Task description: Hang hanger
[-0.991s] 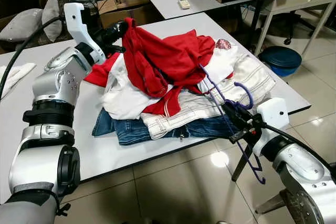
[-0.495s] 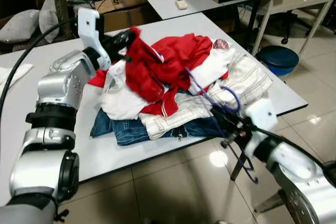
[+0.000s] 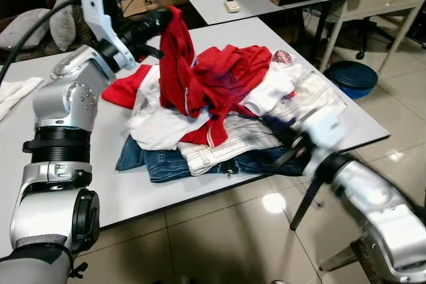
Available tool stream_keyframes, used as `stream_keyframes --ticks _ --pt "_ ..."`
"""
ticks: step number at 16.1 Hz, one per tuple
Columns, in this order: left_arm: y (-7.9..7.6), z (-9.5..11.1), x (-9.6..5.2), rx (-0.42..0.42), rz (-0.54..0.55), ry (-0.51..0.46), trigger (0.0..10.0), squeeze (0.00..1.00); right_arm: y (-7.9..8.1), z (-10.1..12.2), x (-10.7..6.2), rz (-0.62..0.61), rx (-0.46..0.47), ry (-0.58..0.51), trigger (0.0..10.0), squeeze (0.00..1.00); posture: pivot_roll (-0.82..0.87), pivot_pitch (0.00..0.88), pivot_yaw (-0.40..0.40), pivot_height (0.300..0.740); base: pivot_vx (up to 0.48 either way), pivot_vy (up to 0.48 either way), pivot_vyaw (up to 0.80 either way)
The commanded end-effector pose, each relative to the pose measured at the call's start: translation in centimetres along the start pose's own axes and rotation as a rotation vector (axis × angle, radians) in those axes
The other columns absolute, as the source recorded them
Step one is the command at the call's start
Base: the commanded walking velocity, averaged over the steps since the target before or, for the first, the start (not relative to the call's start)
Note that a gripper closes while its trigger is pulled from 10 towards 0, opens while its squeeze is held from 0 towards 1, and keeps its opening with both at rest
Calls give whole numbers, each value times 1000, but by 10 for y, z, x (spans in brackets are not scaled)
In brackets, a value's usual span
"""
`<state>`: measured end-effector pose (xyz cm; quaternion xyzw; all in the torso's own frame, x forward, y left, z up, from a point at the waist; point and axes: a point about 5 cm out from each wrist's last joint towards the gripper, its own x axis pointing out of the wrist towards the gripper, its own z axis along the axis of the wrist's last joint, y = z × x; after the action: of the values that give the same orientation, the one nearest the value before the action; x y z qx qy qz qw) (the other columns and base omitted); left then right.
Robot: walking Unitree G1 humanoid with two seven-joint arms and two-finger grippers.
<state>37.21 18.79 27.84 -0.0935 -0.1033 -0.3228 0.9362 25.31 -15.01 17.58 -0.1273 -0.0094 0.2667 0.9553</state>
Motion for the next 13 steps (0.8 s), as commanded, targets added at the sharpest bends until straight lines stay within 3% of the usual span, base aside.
stream_keyframes --ticks 1,2,3,5,7,9,10,12,13 --pt "2 8 -5 17 11 -15 0 0 -21 2 0 -127 -29 -9 10000 0 -103 0 92 740 0 0 0" --pt "3 9 -6 20 14 -15 0 0 -30 2 -1 -184 -40 -14 10000 0 -103 0 92 740 0 0 0" --pt "10 12 -8 42 39 -21 0 0 -53 10 -4 -311 -21 -70 10000 0 -105 0 93 740 0 0 0" --pt "13 14 -8 64 64 -25 0 0 -64 19 -10 -305 -24 -106 10000 0 -102 0 86 740 0 0 0" --pt "11 12 -5 77 80 -21 0 0 -39 27 -23 23 -24 -121 10000 0 -105 0 85 740 0 0 0" --pt "10 17 -1 61 51 -49 0 0 -30 33 -36 163 -7 -127 10000 0 -107 0 87 740 0 0 0" --pt "10 18 -1 60 48 -53 0 0 -30 33 -37 171 -4 -127 10000 0 -107 0 87 740 0 0 0" --pt "14 55 1 -25 3 -204 0 0 -25 47 -44 311 13 -153 10000 0 -110 0 91 740 0 0 0" --pt "13 62 1 -25 -16 -219 0 0 -24 47 -44 337 2 -136 10000 0 -110 0 90 740 0 0 0"
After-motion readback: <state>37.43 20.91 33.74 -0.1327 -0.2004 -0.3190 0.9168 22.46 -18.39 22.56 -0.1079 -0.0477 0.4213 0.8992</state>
